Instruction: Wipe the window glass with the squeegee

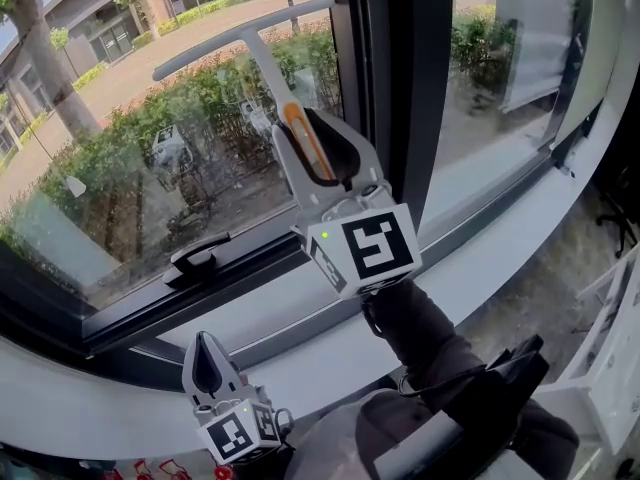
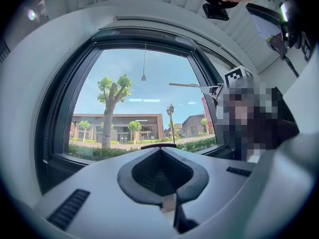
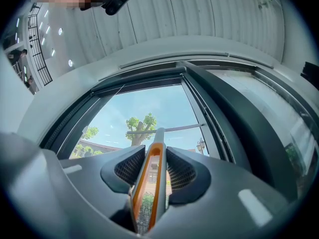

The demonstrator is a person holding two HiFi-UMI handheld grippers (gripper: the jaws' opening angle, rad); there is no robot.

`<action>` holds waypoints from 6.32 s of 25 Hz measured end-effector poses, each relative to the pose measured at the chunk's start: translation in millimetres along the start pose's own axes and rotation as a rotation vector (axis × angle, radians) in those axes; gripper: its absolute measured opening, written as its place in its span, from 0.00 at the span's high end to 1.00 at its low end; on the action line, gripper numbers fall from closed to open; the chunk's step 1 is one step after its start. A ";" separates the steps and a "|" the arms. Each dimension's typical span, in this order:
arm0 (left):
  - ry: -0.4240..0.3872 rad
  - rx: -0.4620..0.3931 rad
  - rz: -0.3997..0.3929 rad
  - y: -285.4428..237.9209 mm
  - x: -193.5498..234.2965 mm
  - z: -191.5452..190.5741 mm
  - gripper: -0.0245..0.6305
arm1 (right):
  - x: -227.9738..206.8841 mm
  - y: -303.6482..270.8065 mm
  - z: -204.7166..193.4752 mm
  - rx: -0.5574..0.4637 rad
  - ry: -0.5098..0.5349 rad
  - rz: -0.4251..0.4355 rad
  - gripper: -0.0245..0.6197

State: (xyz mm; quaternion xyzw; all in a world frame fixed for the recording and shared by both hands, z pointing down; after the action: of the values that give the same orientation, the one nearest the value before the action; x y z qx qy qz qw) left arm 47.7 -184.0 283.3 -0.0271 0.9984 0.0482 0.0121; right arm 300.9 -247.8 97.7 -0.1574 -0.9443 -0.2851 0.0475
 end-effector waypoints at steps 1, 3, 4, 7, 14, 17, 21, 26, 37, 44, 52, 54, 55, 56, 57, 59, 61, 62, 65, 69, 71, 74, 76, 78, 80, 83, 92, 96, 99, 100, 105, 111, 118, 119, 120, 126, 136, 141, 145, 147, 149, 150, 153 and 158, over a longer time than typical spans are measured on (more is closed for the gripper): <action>0.000 0.001 -0.001 0.0 -0.5 -0.2 0.96 | 0.2 0.7 -0.9 0.001 -0.001 0.000 0.76; -0.002 0.001 -0.003 0.3 -1.8 -0.8 0.96 | 0.6 2.0 -2.4 0.003 -0.003 0.001 0.76; -0.002 0.002 -0.004 0.4 -2.2 -1.2 0.96 | 0.9 2.5 -3.3 0.004 -0.004 0.001 0.76; -0.003 0.005 -0.002 0.4 -1.9 -2.2 0.96 | 2.0 3.7 -6.4 0.007 -0.008 0.000 0.76; -0.003 0.008 0.003 1.2 0.3 -4.2 0.96 | 3.7 8.2 -13.5 0.016 -0.018 -0.003 0.76; -0.006 0.012 0.003 1.9 0.5 -5.7 0.96 | 5.1 10.9 -17.1 0.020 -0.023 -0.003 0.76; -0.009 0.017 0.000 1.7 -0.5 -7.0 0.96 | 6.8 13.8 -21.8 0.027 -0.028 -0.002 0.76; -0.014 0.018 -0.005 1.2 -2.7 -7.7 0.96 | 8.3 16.9 -32.7 0.045 -0.041 0.000 0.76; -0.023 0.030 -0.004 1.5 -5.1 -11.3 0.96 | 9.1 23.5 -38.9 0.045 -0.050 0.005 0.76; -0.028 0.033 -0.008 1.7 -6.6 -13.7 0.96 | 12.5 30.1 -47.7 0.058 -0.065 0.006 0.76; -0.034 0.035 -0.013 4.3 -8.0 -15.0 0.96 | 15.8 37.4 -55.7 0.073 -0.076 0.008 0.76; -0.036 0.036 -0.013 4.4 -7.9 -14.7 0.96 | 16.3 38.4 -57.1 0.077 -0.078 0.008 0.76; -0.037 0.037 -0.013 4.4 -7.9 -14.7 0.96 | 16.3 38.6 -57.8 0.078 -0.079 0.008 0.76; -0.038 0.038 -0.013 4.4 -7.9 -14.7 0.96 | 16.4 38.8 -58.5 0.080 -0.080 0.007 0.76; -0.039 0.039 -0.013 4.5 -8.1 -14.7 0.96 | 16.5 39.1 -59.3 0.081 -0.080 0.007 0.76; -0.040 0.039 -0.014 5.0 -8.9 -15.0 0.96 | 16.5 40.5 -61.0 0.085 -0.082 0.007 0.76; -0.041 0.040 -0.014 5.6 -9.8 -15.3 0.96 | 16.4 42.2 -62.4 0.088 -0.083 0.007 0.76; -0.041 0.040 -0.014 5.7 -10.0 -15.3 0.96 | 16.5 42.8 -63.0 0.089 -0.084 0.007 0.76; -0.041 0.042 -0.015 6.1 -10.4 -15.5 0.96 | 17.3 44.5 -64.5 0.092 -0.085 0.008 0.76; -0.041 0.043 -0.015 6.2 -10.5 -16.0 0.96 | 18.7 47.3 -68.4 0.100 -0.090 0.008 0.76; -0.041 0.043 -0.016 5.8 -10.9 -16.7 0.96 | 19.1 48.7 -70.9 0.104 -0.093 0.009 0.76; -0.040 0.046 -0.016 5.7 -11.0 -18.9 0.96 | 20.0 51.2 -74.8 0.111 -0.097 0.009 0.76; -0.039 0.044 -0.017 6.1 -11.1 -19.4 0.96 | 20.9 52.9 -76.5 0.114 -0.098 0.009 0.76; -0.037 0.045 -0.017 6.4 -11.4 -19.9 0.96 | 21.7 54.3 -78.1 0.118 -0.097 0.011 0.76; -0.037 0.049 -0.018 6.1 -11.8 -20.6 0.96 | 22.2 55.1 -80.1 0.121 -0.097 0.011 0.76; -0.037 0.050 -0.021 5.7 -12.7 -21.4 0.96 | 22.7 57.0 -83.0 0.129 -0.099 0.009 0.76; -0.038 0.052 -0.026 5.1 -14.5 -22.8 0.96 | 25.2 61.8 -89.1 0.139 -0.119 0.004 0.76; -0.040 0.053 -0.029 5.3 -15.4 -23.2 0.96 | 26.6 65.8 -94.0 0.150 -0.125 0.003 0.76; -0.042 0.054 -0.032 5.5 -16.4 -23.3 0.96 | 27.6 68.2 -97.1 0.156 -0.128 0.003 0.76; -0.042 0.055 -0.033 5.7 -16.9 -23.6 0.96 | 28.0 69.4 -98.4 0.159 -0.129 0.003 0.76; -0.046 0.056 -0.040 6.9 -19.2 -24.4 0.96 | 29.7 75.4 -104.4 0.170 -0.137 0.003 0.76; -0.055 0.062 -0.044 8.2 -21.1 -24.5 0.96 | 31.5 81.5 -111.3 0.182 -0.146 0.002 0.76; -0.067 0.072 -0.052 7.7 -22.9 -28.2 0.96 | 34.0 87.7 -120.0 0.194 -0.149 0.002 0.76; -0.069 0.073 -0.053 7.8 -23.2 -28.5 0.96 | 34.4 89.2 -121.3 0.198 -0.146 0.004 0.76; -0.070 0.074 -0.055 7.9 -23.6 -28.7 0.96 | 34.8 90.6 -122.5 0.203 -0.145 0.004 0.76; -0.075 0.080 -0.064 8.1 -26.2 -30.9 0.96 | 37.5 97.3 -130.9 0.223 -0.157 0.005 0.76; -0.091 0.091 -0.075 9.7 -30.2 -33.5 0.96 | 40.7 110.2 -143.5 0.241 -0.177 0.003 0.76; -0.101 0.100 -0.079 9.0 -32.3 -36.7 0.96 | 41.6 114.8 -151.4 0.244 -0.189 0.001 0.76; -0.109 0.105 -0.084 10.1 -33.3 -38.6 0.96 | 43.2 119.1 -156.8 0.252 -0.199 -0.003 0.76; -0.113 0.110 -0.085 10.9 -33.7 -40.1 0.96 | 44.0 121.7 -159.8 0.257 -0.203 -0.004 0.76; -0.116 0.115 -0.087 11.2 -33.9 -42.3 0.96 | 44.7 124.0 -163.0 0.263 -0.207 -0.005 0.76; -0.118 0.118 -0.088 11.0 -33.9 -43.4 0.96 | 45.1 124.8 -164.6 0.265 -0.208 -0.005 0.76; -0.123 0.126 -0.090 10.3 -34.0 -45.9 0.96 | 46.3 126.9 -168.5 0.268 -0.211 -0.005 0.76; -0.130 0.136 -0.097 9.4 -36.1 -50.7 0.96 | 47.9 133.4 -175.4 0.280 -0.216 -0.005 0.76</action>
State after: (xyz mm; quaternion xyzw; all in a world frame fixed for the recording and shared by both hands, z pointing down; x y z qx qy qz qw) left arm 82.2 -177.6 335.6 -0.0712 0.9940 -0.0187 0.0809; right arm 298.8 -226.8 322.2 -0.1765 -0.9748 -0.1325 -0.0336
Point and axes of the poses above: the fingertips, and each gripper's own axes: y backward along the fingers, x to its left, z out of its top, the point moved 1 cm from there along y, backward along the fingers, and after that the axes turned 11 degrees about z, right-handed, at the moved point
